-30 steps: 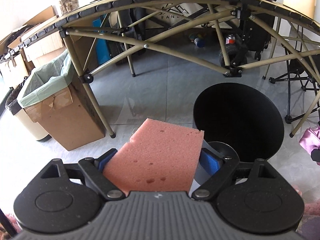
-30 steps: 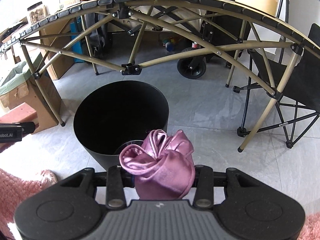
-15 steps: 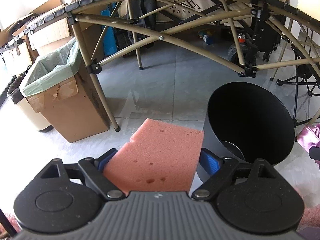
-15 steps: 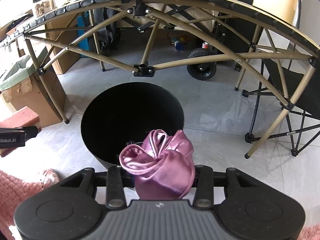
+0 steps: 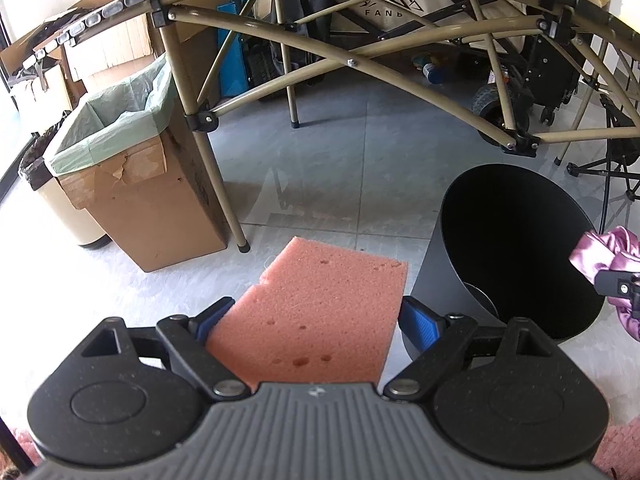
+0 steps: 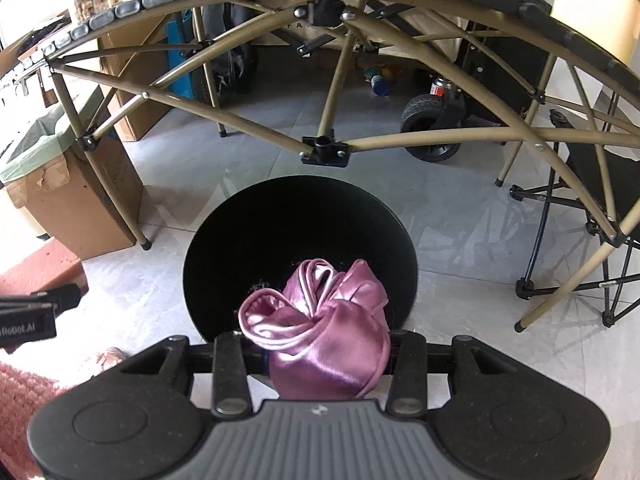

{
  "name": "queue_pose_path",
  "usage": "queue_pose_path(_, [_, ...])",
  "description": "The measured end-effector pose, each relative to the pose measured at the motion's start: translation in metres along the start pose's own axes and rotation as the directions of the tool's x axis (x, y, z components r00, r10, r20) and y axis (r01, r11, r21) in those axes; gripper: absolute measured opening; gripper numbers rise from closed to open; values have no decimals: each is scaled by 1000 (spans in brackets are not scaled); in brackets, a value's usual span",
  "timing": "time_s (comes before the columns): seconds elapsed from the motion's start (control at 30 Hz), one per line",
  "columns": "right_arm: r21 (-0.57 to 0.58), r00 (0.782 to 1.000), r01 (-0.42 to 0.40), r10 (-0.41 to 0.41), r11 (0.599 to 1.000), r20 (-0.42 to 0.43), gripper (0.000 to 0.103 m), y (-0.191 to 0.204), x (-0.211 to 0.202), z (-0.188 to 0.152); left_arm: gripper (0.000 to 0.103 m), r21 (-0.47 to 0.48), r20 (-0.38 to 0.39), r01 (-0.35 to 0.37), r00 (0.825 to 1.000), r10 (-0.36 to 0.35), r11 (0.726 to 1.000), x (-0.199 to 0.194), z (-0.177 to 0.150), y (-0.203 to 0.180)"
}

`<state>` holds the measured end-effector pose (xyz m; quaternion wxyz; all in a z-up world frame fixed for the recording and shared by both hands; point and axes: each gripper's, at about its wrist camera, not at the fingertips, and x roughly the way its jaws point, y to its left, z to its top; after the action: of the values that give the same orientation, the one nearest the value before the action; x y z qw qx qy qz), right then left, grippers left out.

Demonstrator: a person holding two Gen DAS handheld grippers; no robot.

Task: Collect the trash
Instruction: 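Carry the purple cloth and pink sponge down toward the black bin, then lower the purple cloth into the black bin and open the right gripper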

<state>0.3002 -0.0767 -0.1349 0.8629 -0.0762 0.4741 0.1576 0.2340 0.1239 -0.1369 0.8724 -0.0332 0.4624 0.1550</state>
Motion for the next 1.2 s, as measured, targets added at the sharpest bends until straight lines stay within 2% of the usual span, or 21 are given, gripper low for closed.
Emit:
queue_pose_path(0.23, [13,1000,-12,13,1000,-22,40,9,19,18,89,-16,-19,-6,1000,6,1000,7,2,2])
queue_pose_path(0.57, [83,994,-10,19,997,-107,40,10,54,39,89,-31,-37,-2,999,1,1000,16,8,5])
queue_pose_path(0.8, [149,983,-7,35,989,-181,40,8,82,46,89,-46,-41,3,999,-5,999,20,11,6])
queue_pose_path(1.2, [184,967,16,32,983,-254,40,13,110,48,88,-49,-53,11,998,-14,999,24,18,4])
